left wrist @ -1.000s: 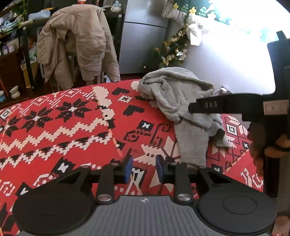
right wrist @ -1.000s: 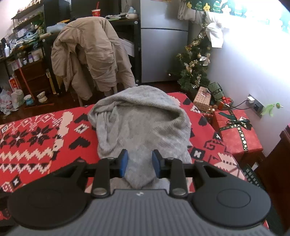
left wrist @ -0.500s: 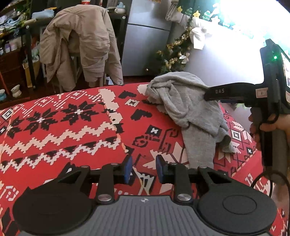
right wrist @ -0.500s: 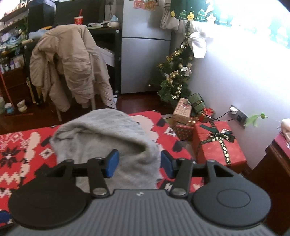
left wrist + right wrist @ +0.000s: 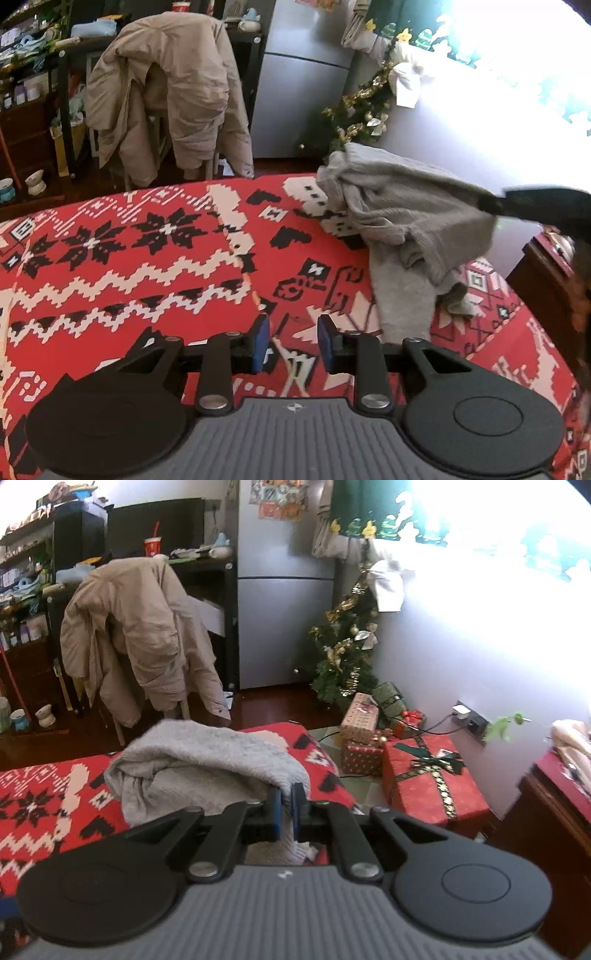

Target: Fold clothes

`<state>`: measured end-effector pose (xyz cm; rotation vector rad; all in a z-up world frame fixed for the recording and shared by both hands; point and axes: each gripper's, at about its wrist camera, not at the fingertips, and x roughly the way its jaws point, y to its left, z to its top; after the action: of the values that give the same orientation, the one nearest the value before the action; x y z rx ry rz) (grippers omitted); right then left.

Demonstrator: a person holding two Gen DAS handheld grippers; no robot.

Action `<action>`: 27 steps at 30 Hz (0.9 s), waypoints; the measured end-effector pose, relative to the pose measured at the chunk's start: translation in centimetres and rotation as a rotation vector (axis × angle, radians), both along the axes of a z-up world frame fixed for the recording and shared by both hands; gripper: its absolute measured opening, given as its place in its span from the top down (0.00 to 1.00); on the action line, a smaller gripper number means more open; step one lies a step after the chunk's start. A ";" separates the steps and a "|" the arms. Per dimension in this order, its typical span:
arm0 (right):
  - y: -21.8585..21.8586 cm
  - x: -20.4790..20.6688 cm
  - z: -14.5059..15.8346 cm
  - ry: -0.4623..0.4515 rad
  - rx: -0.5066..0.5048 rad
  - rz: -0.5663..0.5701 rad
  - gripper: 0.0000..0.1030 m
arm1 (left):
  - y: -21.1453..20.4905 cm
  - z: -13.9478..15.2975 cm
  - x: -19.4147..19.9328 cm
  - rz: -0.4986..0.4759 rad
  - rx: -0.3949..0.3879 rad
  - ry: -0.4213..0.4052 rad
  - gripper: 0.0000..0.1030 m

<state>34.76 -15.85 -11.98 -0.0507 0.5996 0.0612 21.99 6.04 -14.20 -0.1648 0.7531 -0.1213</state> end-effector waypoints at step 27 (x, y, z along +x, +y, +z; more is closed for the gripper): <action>-18.1 -23.8 -2.3 0.167 0.083 -0.231 0.95 | -13.1 -0.9 -5.1 -0.395 0.090 -0.045 0.49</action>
<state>10.91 -33.93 -14.26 0.1056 0.7657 -0.1351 16.92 -7.10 -15.12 0.0747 0.7381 -0.4643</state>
